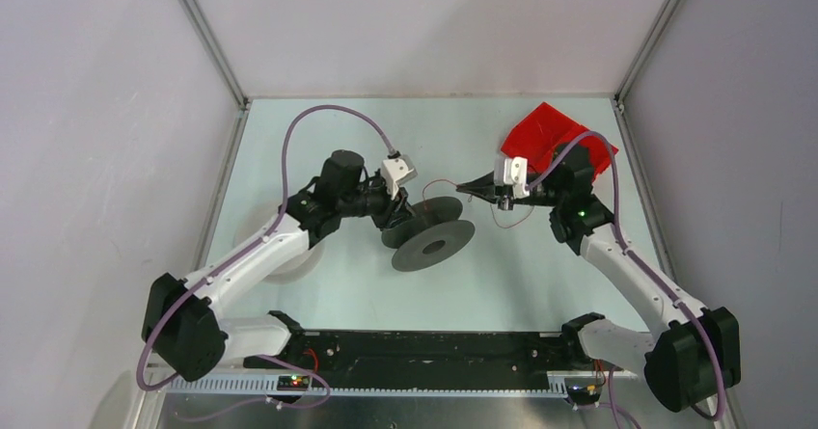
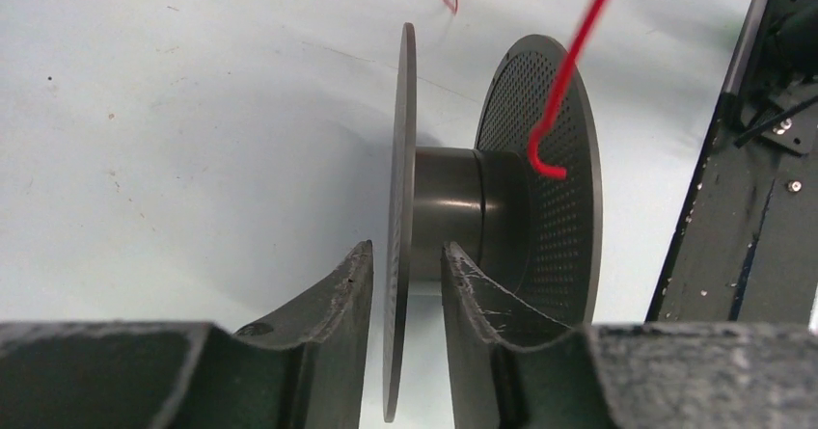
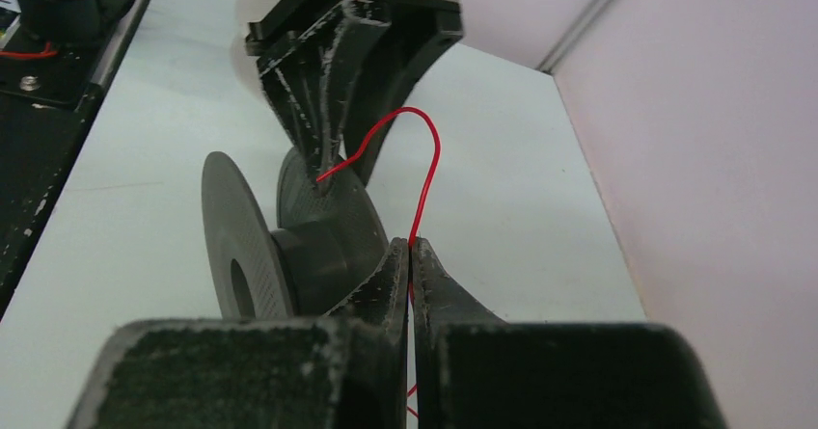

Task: Wrap the cables
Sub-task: Wrap the cable around the cable reel.

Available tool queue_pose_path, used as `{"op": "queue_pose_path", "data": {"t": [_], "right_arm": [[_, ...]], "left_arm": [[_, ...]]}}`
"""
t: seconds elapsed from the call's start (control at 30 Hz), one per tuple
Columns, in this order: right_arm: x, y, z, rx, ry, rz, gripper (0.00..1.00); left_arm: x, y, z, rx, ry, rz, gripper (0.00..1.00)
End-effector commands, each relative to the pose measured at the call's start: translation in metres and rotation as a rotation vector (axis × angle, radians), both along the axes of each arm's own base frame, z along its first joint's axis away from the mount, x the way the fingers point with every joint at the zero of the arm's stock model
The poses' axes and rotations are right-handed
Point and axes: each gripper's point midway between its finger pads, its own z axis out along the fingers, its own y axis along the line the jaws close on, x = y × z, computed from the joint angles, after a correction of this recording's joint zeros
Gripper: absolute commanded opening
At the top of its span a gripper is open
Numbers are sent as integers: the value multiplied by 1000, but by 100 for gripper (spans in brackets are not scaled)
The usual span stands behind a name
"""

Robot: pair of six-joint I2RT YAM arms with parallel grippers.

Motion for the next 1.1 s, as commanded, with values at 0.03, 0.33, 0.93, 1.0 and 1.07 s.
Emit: {"op": "queue_pose_path", "data": {"t": [0.03, 0.33, 0.93, 1.0, 1.07], "right_arm": [[-13, 17, -3, -14, -76, 103, 0], [-7, 34, -29, -80, -48, 65, 0], [5, 44, -70, -162, 36, 5, 0], [5, 45, -72, -165, 43, 7, 0], [5, 45, -74, -167, 47, 9, 0]], "left_arm": [[16, 9, 47, -95, -68, 126, 41], [28, 30, 90, -173, -127, 211, 61], [6, -5, 44, -116, -73, -16, 69], [6, -8, 36, -100, -61, -19, 68], [8, -8, 29, -82, -56, -13, 68]]}}
